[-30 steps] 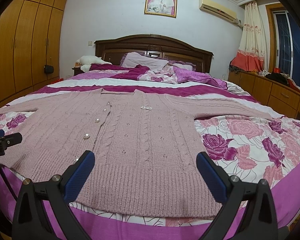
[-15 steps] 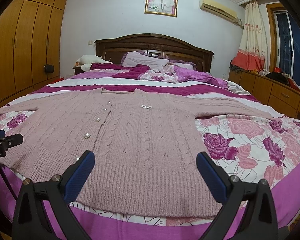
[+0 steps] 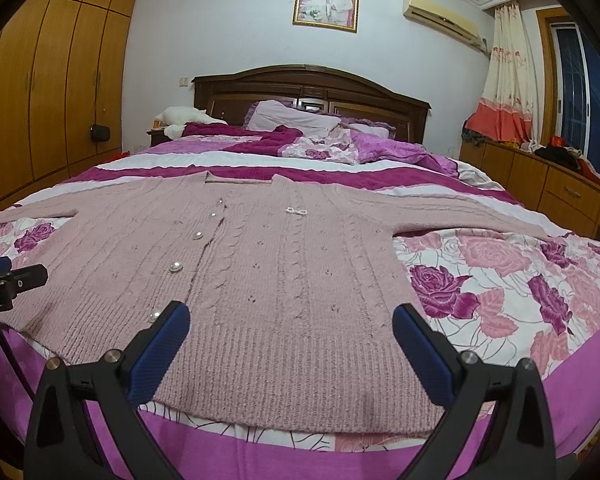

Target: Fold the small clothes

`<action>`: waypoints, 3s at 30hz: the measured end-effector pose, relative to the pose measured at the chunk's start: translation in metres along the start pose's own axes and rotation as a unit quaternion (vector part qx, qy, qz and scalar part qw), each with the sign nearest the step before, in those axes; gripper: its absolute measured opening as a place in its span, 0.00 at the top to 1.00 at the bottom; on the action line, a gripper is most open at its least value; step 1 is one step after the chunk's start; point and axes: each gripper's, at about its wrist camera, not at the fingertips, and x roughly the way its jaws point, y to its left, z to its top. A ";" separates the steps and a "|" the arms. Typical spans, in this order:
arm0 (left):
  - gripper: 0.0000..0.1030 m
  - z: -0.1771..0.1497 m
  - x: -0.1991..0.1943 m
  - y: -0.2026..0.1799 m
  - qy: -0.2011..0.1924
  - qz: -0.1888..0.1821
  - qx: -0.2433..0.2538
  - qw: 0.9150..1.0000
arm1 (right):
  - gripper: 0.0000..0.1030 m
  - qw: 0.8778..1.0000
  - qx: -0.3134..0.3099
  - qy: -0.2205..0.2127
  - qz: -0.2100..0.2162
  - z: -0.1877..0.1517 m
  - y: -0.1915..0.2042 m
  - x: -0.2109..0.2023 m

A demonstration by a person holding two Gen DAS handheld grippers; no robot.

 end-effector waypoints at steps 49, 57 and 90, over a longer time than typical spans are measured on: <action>0.18 0.086 -0.003 0.257 -0.072 0.051 -0.256 0.963 | 0.01 0.965 -0.186 -0.055 0.176 0.156 0.369 0.083; 0.18 0.080 0.029 0.350 -0.025 0.069 -0.355 0.932 | 0.01 0.959 -0.176 -0.048 0.217 0.156 0.435 0.109; 1.00 0.031 0.079 0.485 -0.115 0.023 -0.562 0.819 | 0.00 0.962 -0.095 0.028 0.256 0.150 0.411 0.193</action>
